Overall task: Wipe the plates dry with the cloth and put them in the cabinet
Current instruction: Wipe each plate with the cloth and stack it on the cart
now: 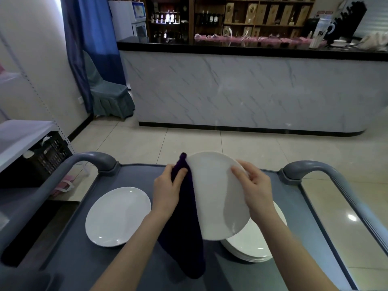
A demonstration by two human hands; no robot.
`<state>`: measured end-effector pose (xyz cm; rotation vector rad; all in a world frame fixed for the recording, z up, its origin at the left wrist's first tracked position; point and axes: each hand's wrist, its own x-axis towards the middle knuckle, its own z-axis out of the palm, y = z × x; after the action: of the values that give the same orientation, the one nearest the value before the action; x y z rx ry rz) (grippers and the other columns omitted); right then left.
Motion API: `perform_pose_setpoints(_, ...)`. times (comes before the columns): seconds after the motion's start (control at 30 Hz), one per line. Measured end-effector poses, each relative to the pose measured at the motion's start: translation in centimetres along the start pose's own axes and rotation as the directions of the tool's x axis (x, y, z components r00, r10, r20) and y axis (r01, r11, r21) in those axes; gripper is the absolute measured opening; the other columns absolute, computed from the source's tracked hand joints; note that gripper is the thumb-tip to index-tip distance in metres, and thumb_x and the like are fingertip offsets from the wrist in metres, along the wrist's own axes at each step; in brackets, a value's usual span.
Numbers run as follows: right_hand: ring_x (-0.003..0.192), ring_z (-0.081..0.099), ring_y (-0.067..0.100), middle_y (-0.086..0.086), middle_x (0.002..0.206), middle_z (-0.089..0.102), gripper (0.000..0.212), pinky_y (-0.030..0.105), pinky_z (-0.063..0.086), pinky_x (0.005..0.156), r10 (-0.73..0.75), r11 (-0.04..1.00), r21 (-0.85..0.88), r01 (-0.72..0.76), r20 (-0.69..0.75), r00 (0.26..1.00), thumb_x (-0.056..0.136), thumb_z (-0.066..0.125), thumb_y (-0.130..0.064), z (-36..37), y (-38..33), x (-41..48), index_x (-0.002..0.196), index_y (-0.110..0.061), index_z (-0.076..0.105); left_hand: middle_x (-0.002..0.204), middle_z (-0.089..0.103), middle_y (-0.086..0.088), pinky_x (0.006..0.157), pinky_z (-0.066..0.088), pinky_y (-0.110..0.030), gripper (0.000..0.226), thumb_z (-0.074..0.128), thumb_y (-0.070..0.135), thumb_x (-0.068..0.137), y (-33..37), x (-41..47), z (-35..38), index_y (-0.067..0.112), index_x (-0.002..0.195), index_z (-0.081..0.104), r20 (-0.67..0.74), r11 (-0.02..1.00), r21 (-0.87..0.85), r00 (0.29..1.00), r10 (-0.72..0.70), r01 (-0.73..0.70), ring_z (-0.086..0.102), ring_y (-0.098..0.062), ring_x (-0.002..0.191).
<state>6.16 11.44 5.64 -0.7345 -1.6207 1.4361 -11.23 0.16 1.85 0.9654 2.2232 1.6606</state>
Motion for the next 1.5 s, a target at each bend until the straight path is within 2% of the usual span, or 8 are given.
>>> perform_pose_setpoints(0.17,0.064,0.057,0.003,-0.013,0.075,0.07,0.007,0.013,0.044,0.058,0.038,0.991,-0.129,-0.029,0.068,0.997,0.091,0.064,-0.034,-1.1,0.9,-0.4,0.095,-0.039,0.067,0.068,0.062,0.012,0.054,0.041,-0.014,0.02,0.057,0.033,0.098,-1.3,-1.3,0.0,0.023,0.081,0.058,-0.033,0.989,-0.121,0.996,-0.086,0.082,0.052,0.001,0.06)
perform_pose_setpoints(0.37,0.077,0.063,-0.002,-0.017,0.086,0.072,0.013,0.018,0.049,0.065,0.111,0.823,-0.55,0.14,0.398,0.911,0.087,0.071,-0.045,-2.0,-0.5,2.5,0.095,-0.042,0.061,0.077,0.065,0.021,0.063,0.044,-0.013,0.014,0.061,0.033,0.095,0.1,-1.2,-0.4,0.041,0.085,0.055,0.127,0.992,0.032,0.985,0.114,-0.119,0.06,0.0,0.075)
perform_pose_setpoints(0.47,0.079,0.06,0.007,-0.009,0.083,0.068,0.02,0.024,0.047,0.07,0.103,0.781,-0.585,0.22,0.468,0.878,0.094,0.061,-0.046,-1.2,-0.6,3.0,0.09,-0.027,0.066,0.077,0.065,0.018,0.064,0.045,-0.017,0.006,0.061,0.036,0.094,0.6,-0.6,-0.5,0.035,0.088,0.059,0.199,0.982,0.066,0.967,0.16,-0.176,0.059,-0.003,0.076)
perform_pose_setpoints(0.7,0.055,0.035,0.004,-0.014,0.054,0.038,0.046,0.017,0.028,0.052,-0.066,0.914,-0.387,0.122,0.153,0.986,0.098,0.061,-0.032,-0.5,0.2,1.0,0.055,-0.029,0.045,0.076,0.065,0.022,0.059,0.039,-0.013,0.01,0.057,0.033,0.097,-0.4,-1.9,-0.1,0.035,0.087,0.058,-0.022,1.0,-0.019,1.0,0.021,-0.022,0.058,0.002,0.072)
perform_pose_setpoints(0.87,0.055,0.031,0.008,-0.009,0.058,0.034,0.047,0.015,0.025,0.047,0.027,0.988,-0.146,-0.053,-0.173,0.985,0.097,0.061,-0.035,0.2,1.8,-1.0,0.063,-0.01,0.04,0.08,0.067,0.014,0.06,0.041,-0.009,0.011,0.054,0.037,0.099,-1.3,-3.5,0.5,0.031,0.091,0.059,-0.149,0.98,-0.142,0.976,-0.159,0.138,0.059,0.005,0.072)
perform_pose_setpoints(1.2,0.063,0.05,0.003,-0.011,0.066,0.061,0.026,0.016,0.037,0.058,-0.019,0.864,-0.479,0.156,0.279,0.96,0.096,0.062,-0.039,-0.7,0.7,0.1,0.073,-0.026,0.066,0.074,0.063,0.015,0.061,0.039,-0.011,0.015,0.064,0.034,0.093,2.1,0.0,-0.8,0.042,0.085,0.054,0.299,0.978,0.094,0.942,0.152,-0.188,0.056,0.002,0.071)
perform_pose_setpoints(1.33,0.059,0.043,0.005,-0.008,0.059,0.051,0.036,0.019,0.033,0.056,-0.074,0.891,-0.434,0.134,0.152,0.986,0.097,0.062,-0.036,-0.2,0.7,-0.2,0.066,-0.018,0.06,0.075,0.064,0.013,0.06,0.039,-0.013,0.009,0.062,0.038,0.093,1.3,-0.2,-0.8,0.036,0.088,0.056,0.117,0.986,0.104,0.986,0.116,-0.128,0.057,-0.003,0.073)
perform_pose_setpoints(1.5,0.053,0.033,0.005,-0.012,0.054,0.037,0.047,0.016,0.029,0.049,-0.029,0.989,-0.15,-0.012,-0.266,0.963,0.099,0.058,-0.035,1.6,1.2,-1.9,0.059,-0.02,0.04,0.083,0.066,0.014,0.062,0.041,-0.012,0.009,0.057,0.04,0.097,-0.5,-2.4,0.0,0.032,0.091,0.057,-0.173,0.983,-0.128,0.973,-0.155,0.134,0.061,-0.002,0.08)
